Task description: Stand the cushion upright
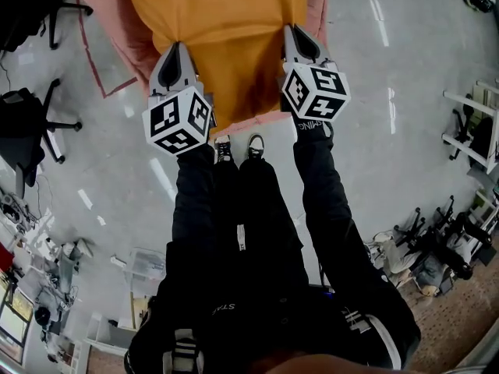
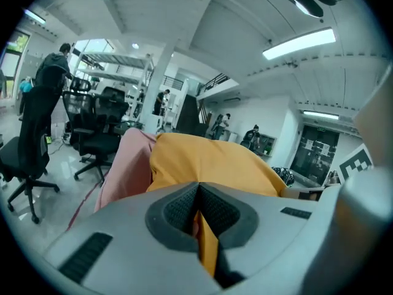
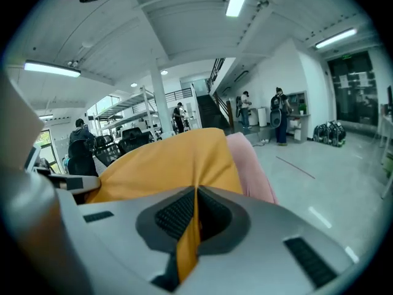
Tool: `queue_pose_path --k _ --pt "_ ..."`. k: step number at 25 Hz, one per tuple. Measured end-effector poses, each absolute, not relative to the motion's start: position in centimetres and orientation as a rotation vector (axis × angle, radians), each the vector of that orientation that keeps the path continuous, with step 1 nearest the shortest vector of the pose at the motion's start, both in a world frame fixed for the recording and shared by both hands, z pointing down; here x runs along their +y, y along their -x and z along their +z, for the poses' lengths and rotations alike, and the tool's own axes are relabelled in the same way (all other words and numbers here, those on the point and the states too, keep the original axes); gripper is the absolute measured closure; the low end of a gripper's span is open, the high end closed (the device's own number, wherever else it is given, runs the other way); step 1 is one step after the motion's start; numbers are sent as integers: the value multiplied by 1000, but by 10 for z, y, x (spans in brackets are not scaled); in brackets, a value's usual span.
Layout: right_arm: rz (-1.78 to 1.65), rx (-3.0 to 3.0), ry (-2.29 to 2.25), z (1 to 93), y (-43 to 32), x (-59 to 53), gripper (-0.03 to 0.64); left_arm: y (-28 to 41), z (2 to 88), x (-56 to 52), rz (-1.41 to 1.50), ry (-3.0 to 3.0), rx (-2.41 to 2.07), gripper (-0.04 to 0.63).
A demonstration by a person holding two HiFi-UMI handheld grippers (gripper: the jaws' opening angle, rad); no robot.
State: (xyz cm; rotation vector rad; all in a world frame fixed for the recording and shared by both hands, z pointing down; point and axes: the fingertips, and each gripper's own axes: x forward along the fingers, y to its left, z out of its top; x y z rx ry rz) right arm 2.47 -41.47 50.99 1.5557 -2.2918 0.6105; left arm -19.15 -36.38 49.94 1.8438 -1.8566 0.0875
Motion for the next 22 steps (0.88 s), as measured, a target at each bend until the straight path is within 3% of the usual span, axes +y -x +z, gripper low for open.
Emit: queue_pose_path --k 9,22 --pt "513 -2350 -1530 545 5 -493 594 216 537 -432 133 -1856 -1935 589" --pt "608 -2195 -1371 665 -9 -483 592 206 671 -417 345 -1686 -1797 589"
